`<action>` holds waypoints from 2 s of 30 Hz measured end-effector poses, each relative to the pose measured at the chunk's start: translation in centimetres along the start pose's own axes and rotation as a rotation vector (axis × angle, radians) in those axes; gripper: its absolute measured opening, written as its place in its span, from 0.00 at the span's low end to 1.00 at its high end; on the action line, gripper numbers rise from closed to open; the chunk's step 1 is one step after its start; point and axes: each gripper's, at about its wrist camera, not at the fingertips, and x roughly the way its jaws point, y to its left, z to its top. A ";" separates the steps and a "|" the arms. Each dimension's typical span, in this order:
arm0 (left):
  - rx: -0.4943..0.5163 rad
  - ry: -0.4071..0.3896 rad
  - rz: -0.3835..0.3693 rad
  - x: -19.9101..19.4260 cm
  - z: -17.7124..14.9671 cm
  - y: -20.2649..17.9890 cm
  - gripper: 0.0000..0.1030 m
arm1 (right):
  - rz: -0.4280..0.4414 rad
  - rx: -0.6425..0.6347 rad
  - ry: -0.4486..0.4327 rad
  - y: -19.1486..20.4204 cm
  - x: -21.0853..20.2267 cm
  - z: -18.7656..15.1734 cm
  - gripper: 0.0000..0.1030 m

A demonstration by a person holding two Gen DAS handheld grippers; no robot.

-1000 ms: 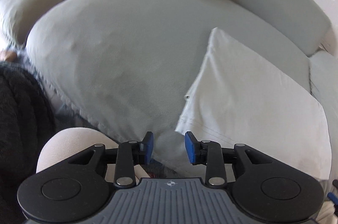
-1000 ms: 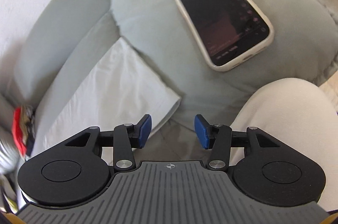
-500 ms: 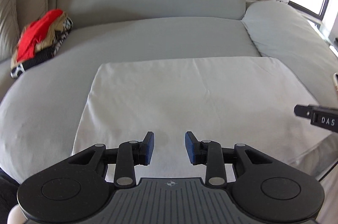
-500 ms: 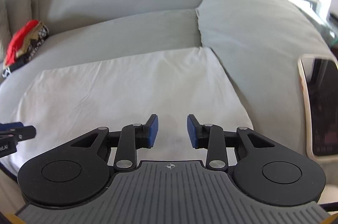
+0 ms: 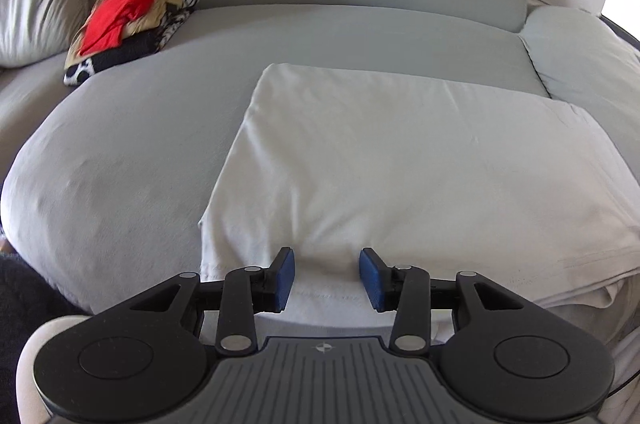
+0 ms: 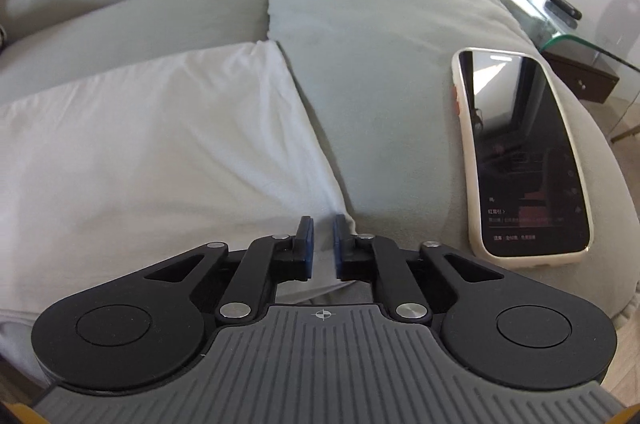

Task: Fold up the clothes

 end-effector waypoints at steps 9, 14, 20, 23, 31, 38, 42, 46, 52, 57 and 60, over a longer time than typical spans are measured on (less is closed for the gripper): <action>-0.022 -0.037 -0.038 -1.0 1.5 -0.6 0.37 | 0.152 -0.073 -0.098 3.5 -2.5 0.9 0.22; 0.008 -0.037 -0.038 -0.7 2.2 -2.0 0.37 | 0.242 -0.149 -0.112 6.2 -2.6 1.0 0.22; 0.039 -0.015 -0.042 0.3 2.2 -3.5 0.37 | 0.344 -0.209 -0.119 8.6 -2.4 0.7 0.22; 0.059 -0.004 -0.046 1.1 2.3 -4.3 0.37 | 0.386 -0.232 -0.117 9.7 -2.3 0.6 0.22; 0.092 -0.006 -0.033 2.9 1.9 -5.2 0.38 | 0.472 -0.263 -0.129 10.9 -1.8 -0.1 0.22; 0.077 -0.003 -0.046 3.3 1.9 -4.8 0.39 | 0.421 -0.251 -0.105 10.6 -0.3 -0.5 0.21; 0.069 0.001 -0.055 3.3 1.9 -4.5 0.40 | 0.361 -0.171 -0.104 8.1 0.7 0.0 0.03; 0.056 0.006 -0.061 3.3 1.9 -4.4 0.40 | 0.269 -0.081 -0.122 5.3 1.4 0.4 0.01; 0.037 0.009 -0.072 3.3 1.7 -4.1 0.41 | 0.133 0.104 -0.027 -0.1 4.2 0.5 0.00; 0.037 0.010 -0.068 3.2 1.8 -4.1 0.41 | 0.137 0.103 -0.021 0.3 3.7 0.7 0.08; 0.037 0.010 -0.068 3.1 1.7 -4.0 0.42 | 0.161 0.106 -0.027 0.9 3.2 0.7 0.14</action>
